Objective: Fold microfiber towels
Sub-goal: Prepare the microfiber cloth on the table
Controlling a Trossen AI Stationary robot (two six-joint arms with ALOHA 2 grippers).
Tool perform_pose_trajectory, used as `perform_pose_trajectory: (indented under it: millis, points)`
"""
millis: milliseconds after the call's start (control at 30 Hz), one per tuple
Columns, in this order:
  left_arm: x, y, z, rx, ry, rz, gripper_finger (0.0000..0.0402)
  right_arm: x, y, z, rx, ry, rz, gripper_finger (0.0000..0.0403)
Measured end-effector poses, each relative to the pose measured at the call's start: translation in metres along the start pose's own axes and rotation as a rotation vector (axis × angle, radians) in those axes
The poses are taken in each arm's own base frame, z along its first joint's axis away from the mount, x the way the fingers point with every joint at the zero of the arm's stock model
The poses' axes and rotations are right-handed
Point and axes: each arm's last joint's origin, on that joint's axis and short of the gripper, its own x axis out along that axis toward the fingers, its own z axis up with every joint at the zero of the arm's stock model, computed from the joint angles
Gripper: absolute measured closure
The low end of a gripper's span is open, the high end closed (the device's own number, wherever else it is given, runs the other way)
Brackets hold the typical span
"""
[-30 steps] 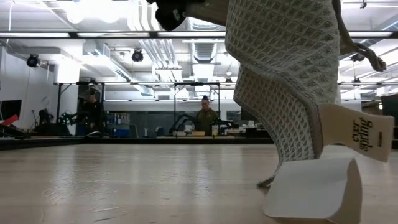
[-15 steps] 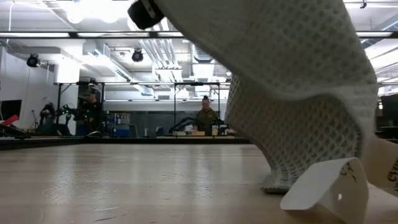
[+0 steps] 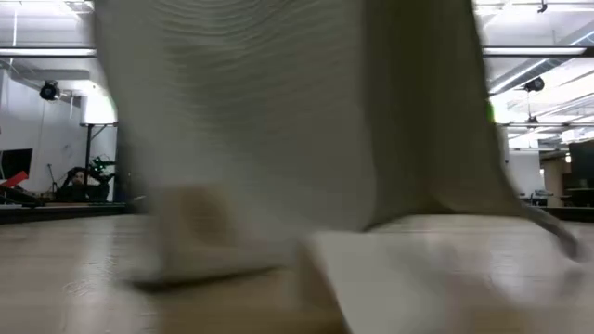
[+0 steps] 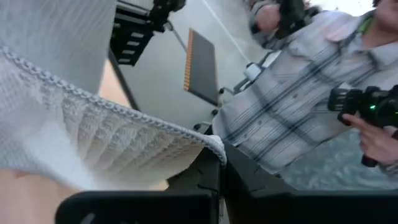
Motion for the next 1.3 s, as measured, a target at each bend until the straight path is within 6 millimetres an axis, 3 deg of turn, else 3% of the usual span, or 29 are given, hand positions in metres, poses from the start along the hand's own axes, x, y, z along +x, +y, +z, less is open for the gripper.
perform_pose_trajectory:
  millis: [267, 700, 1300]
  points:
    - [-0.018, -0.020, -0.002, -0.073, -0.035, -0.036, 0.0398, 0.016, 0.002, -0.008, 0.026, 0.033, -0.005, 0.0394]
    - [-0.019, -0.027, -0.006, -0.182, 0.046, -0.160, 0.0400, 0.004, 0.027, 0.016, 0.023, -0.039, 0.080, 0.0394]
    - [-0.020, -0.035, -0.001, -0.190, 0.086, -0.326, 0.0400, 0.033, 0.041, -0.001, 0.093, 0.050, 0.167, 0.0394]
